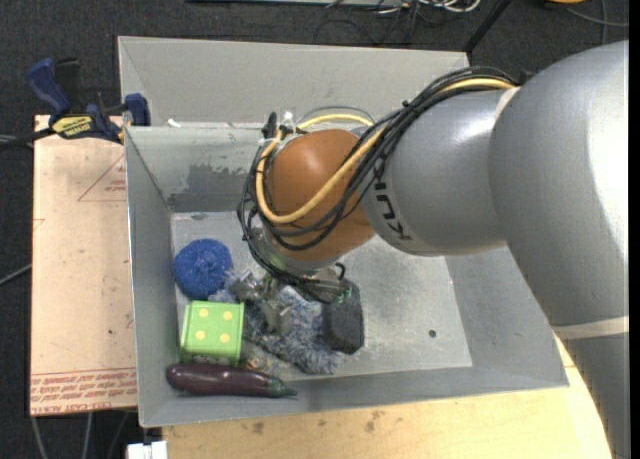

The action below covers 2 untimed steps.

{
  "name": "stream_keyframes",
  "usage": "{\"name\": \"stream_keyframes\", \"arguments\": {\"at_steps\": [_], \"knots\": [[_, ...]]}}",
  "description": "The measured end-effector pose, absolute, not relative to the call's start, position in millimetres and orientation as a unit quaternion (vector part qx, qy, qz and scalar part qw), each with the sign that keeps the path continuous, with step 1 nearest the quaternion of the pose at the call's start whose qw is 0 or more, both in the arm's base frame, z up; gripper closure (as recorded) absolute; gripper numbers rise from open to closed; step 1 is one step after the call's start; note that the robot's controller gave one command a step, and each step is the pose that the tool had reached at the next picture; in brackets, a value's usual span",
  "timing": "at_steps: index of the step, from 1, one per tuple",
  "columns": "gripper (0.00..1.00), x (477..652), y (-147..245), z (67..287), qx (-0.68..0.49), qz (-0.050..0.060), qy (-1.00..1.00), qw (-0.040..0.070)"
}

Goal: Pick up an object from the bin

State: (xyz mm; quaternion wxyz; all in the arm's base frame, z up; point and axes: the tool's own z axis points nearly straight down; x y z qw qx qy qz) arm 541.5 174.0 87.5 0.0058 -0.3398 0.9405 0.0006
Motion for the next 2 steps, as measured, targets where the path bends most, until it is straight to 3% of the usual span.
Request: {"name": "stream_keyframes", "arguments": {"at_steps": [1,2], "knots": [[1.00,541.2,170.2,126.7,-0.346,0.001,0.938,-0.001],[1.00,563.0,171.4,150.9,-0.326,0.000,0.945,0.009]]}}
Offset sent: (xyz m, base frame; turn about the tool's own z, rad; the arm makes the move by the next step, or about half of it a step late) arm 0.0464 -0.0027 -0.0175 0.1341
